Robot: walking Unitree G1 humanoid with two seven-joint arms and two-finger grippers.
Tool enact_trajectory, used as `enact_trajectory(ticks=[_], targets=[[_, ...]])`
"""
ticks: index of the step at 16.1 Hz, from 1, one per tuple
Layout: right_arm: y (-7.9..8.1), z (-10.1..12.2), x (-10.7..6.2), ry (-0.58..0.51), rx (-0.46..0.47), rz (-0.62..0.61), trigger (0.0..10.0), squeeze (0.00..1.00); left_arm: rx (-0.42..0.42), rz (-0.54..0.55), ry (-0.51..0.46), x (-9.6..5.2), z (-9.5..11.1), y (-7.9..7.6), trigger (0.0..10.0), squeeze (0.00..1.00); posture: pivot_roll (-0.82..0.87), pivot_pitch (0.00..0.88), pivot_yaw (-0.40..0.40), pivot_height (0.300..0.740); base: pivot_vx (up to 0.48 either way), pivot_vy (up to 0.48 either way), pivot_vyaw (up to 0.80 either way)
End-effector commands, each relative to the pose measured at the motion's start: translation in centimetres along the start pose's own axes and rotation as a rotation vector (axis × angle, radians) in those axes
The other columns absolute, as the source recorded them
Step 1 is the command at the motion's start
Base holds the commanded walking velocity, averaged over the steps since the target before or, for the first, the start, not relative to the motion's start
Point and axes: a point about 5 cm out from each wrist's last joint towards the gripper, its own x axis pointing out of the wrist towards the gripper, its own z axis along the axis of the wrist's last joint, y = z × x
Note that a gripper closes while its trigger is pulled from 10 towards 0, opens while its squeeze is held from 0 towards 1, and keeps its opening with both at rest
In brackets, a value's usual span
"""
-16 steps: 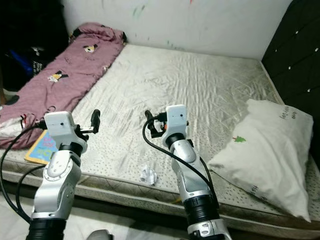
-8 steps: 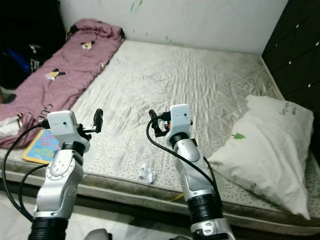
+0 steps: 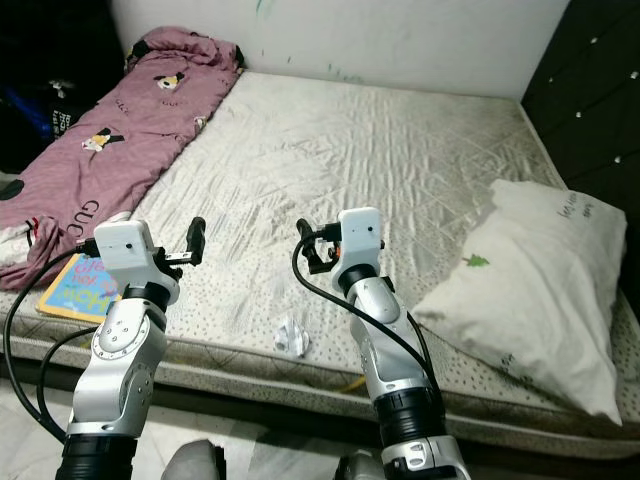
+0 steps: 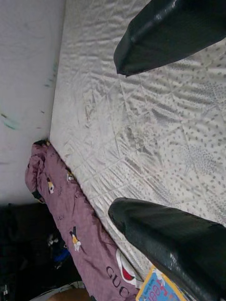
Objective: Clean up the room
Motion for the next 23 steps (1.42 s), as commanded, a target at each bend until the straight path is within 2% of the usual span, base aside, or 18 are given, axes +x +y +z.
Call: enact_trajectory(ticks=[1, 5, 15, 21, 23], targets=[[-0.03, 0.23, 0.03, -0.012, 0.005, -0.002, 10.0, 0.0, 0.009, -0.004, 0.004, 0.13, 0.04, -0.05, 10.0, 0.0, 0.06, 0.006, -0.036, 0.674, 0.0, 0.0, 0.0], [0.06, 0.17, 0.04, -0.011, 0.004, 0.009, 10.0, 0.0, 0.008, -0.002, 0.005, 0.11, 0.01, -0.07, 10.0, 0.0, 0.06, 0.004, -0.041, 0.674, 0.0, 0.0, 0.0], [0.15, 0.07, -0.01, -0.009, -0.002, 0.024, 10.0, 0.0, 0.011, 0.007, -0.001, 0.09, 0.03, -0.06, 10.0, 0.0, 0.06, 0.0, -0.045, 0.581, 0.0, 0.0, 0.0], [0.25, -0.09, 0.06, -0.001, -0.003, 0.032, 10.0, 0.0, 0.0, 0.028, -0.004, 0.03, 0.13, 0.3, 10.0, 0.0, 0.06, 0.006, -0.049, 0.581, 0.0, 0.0, 0.0], [0.47, -0.05, 0.02, -0.007, -0.034, 0.051, 10.0, 0.0, -0.005, 0.026, -0.003, -0.09, 0.02, 0.37, 10.0, 0.0, 0.06, 0.006, -0.049, 0.581, 0.0, 0.0, 0.0]])
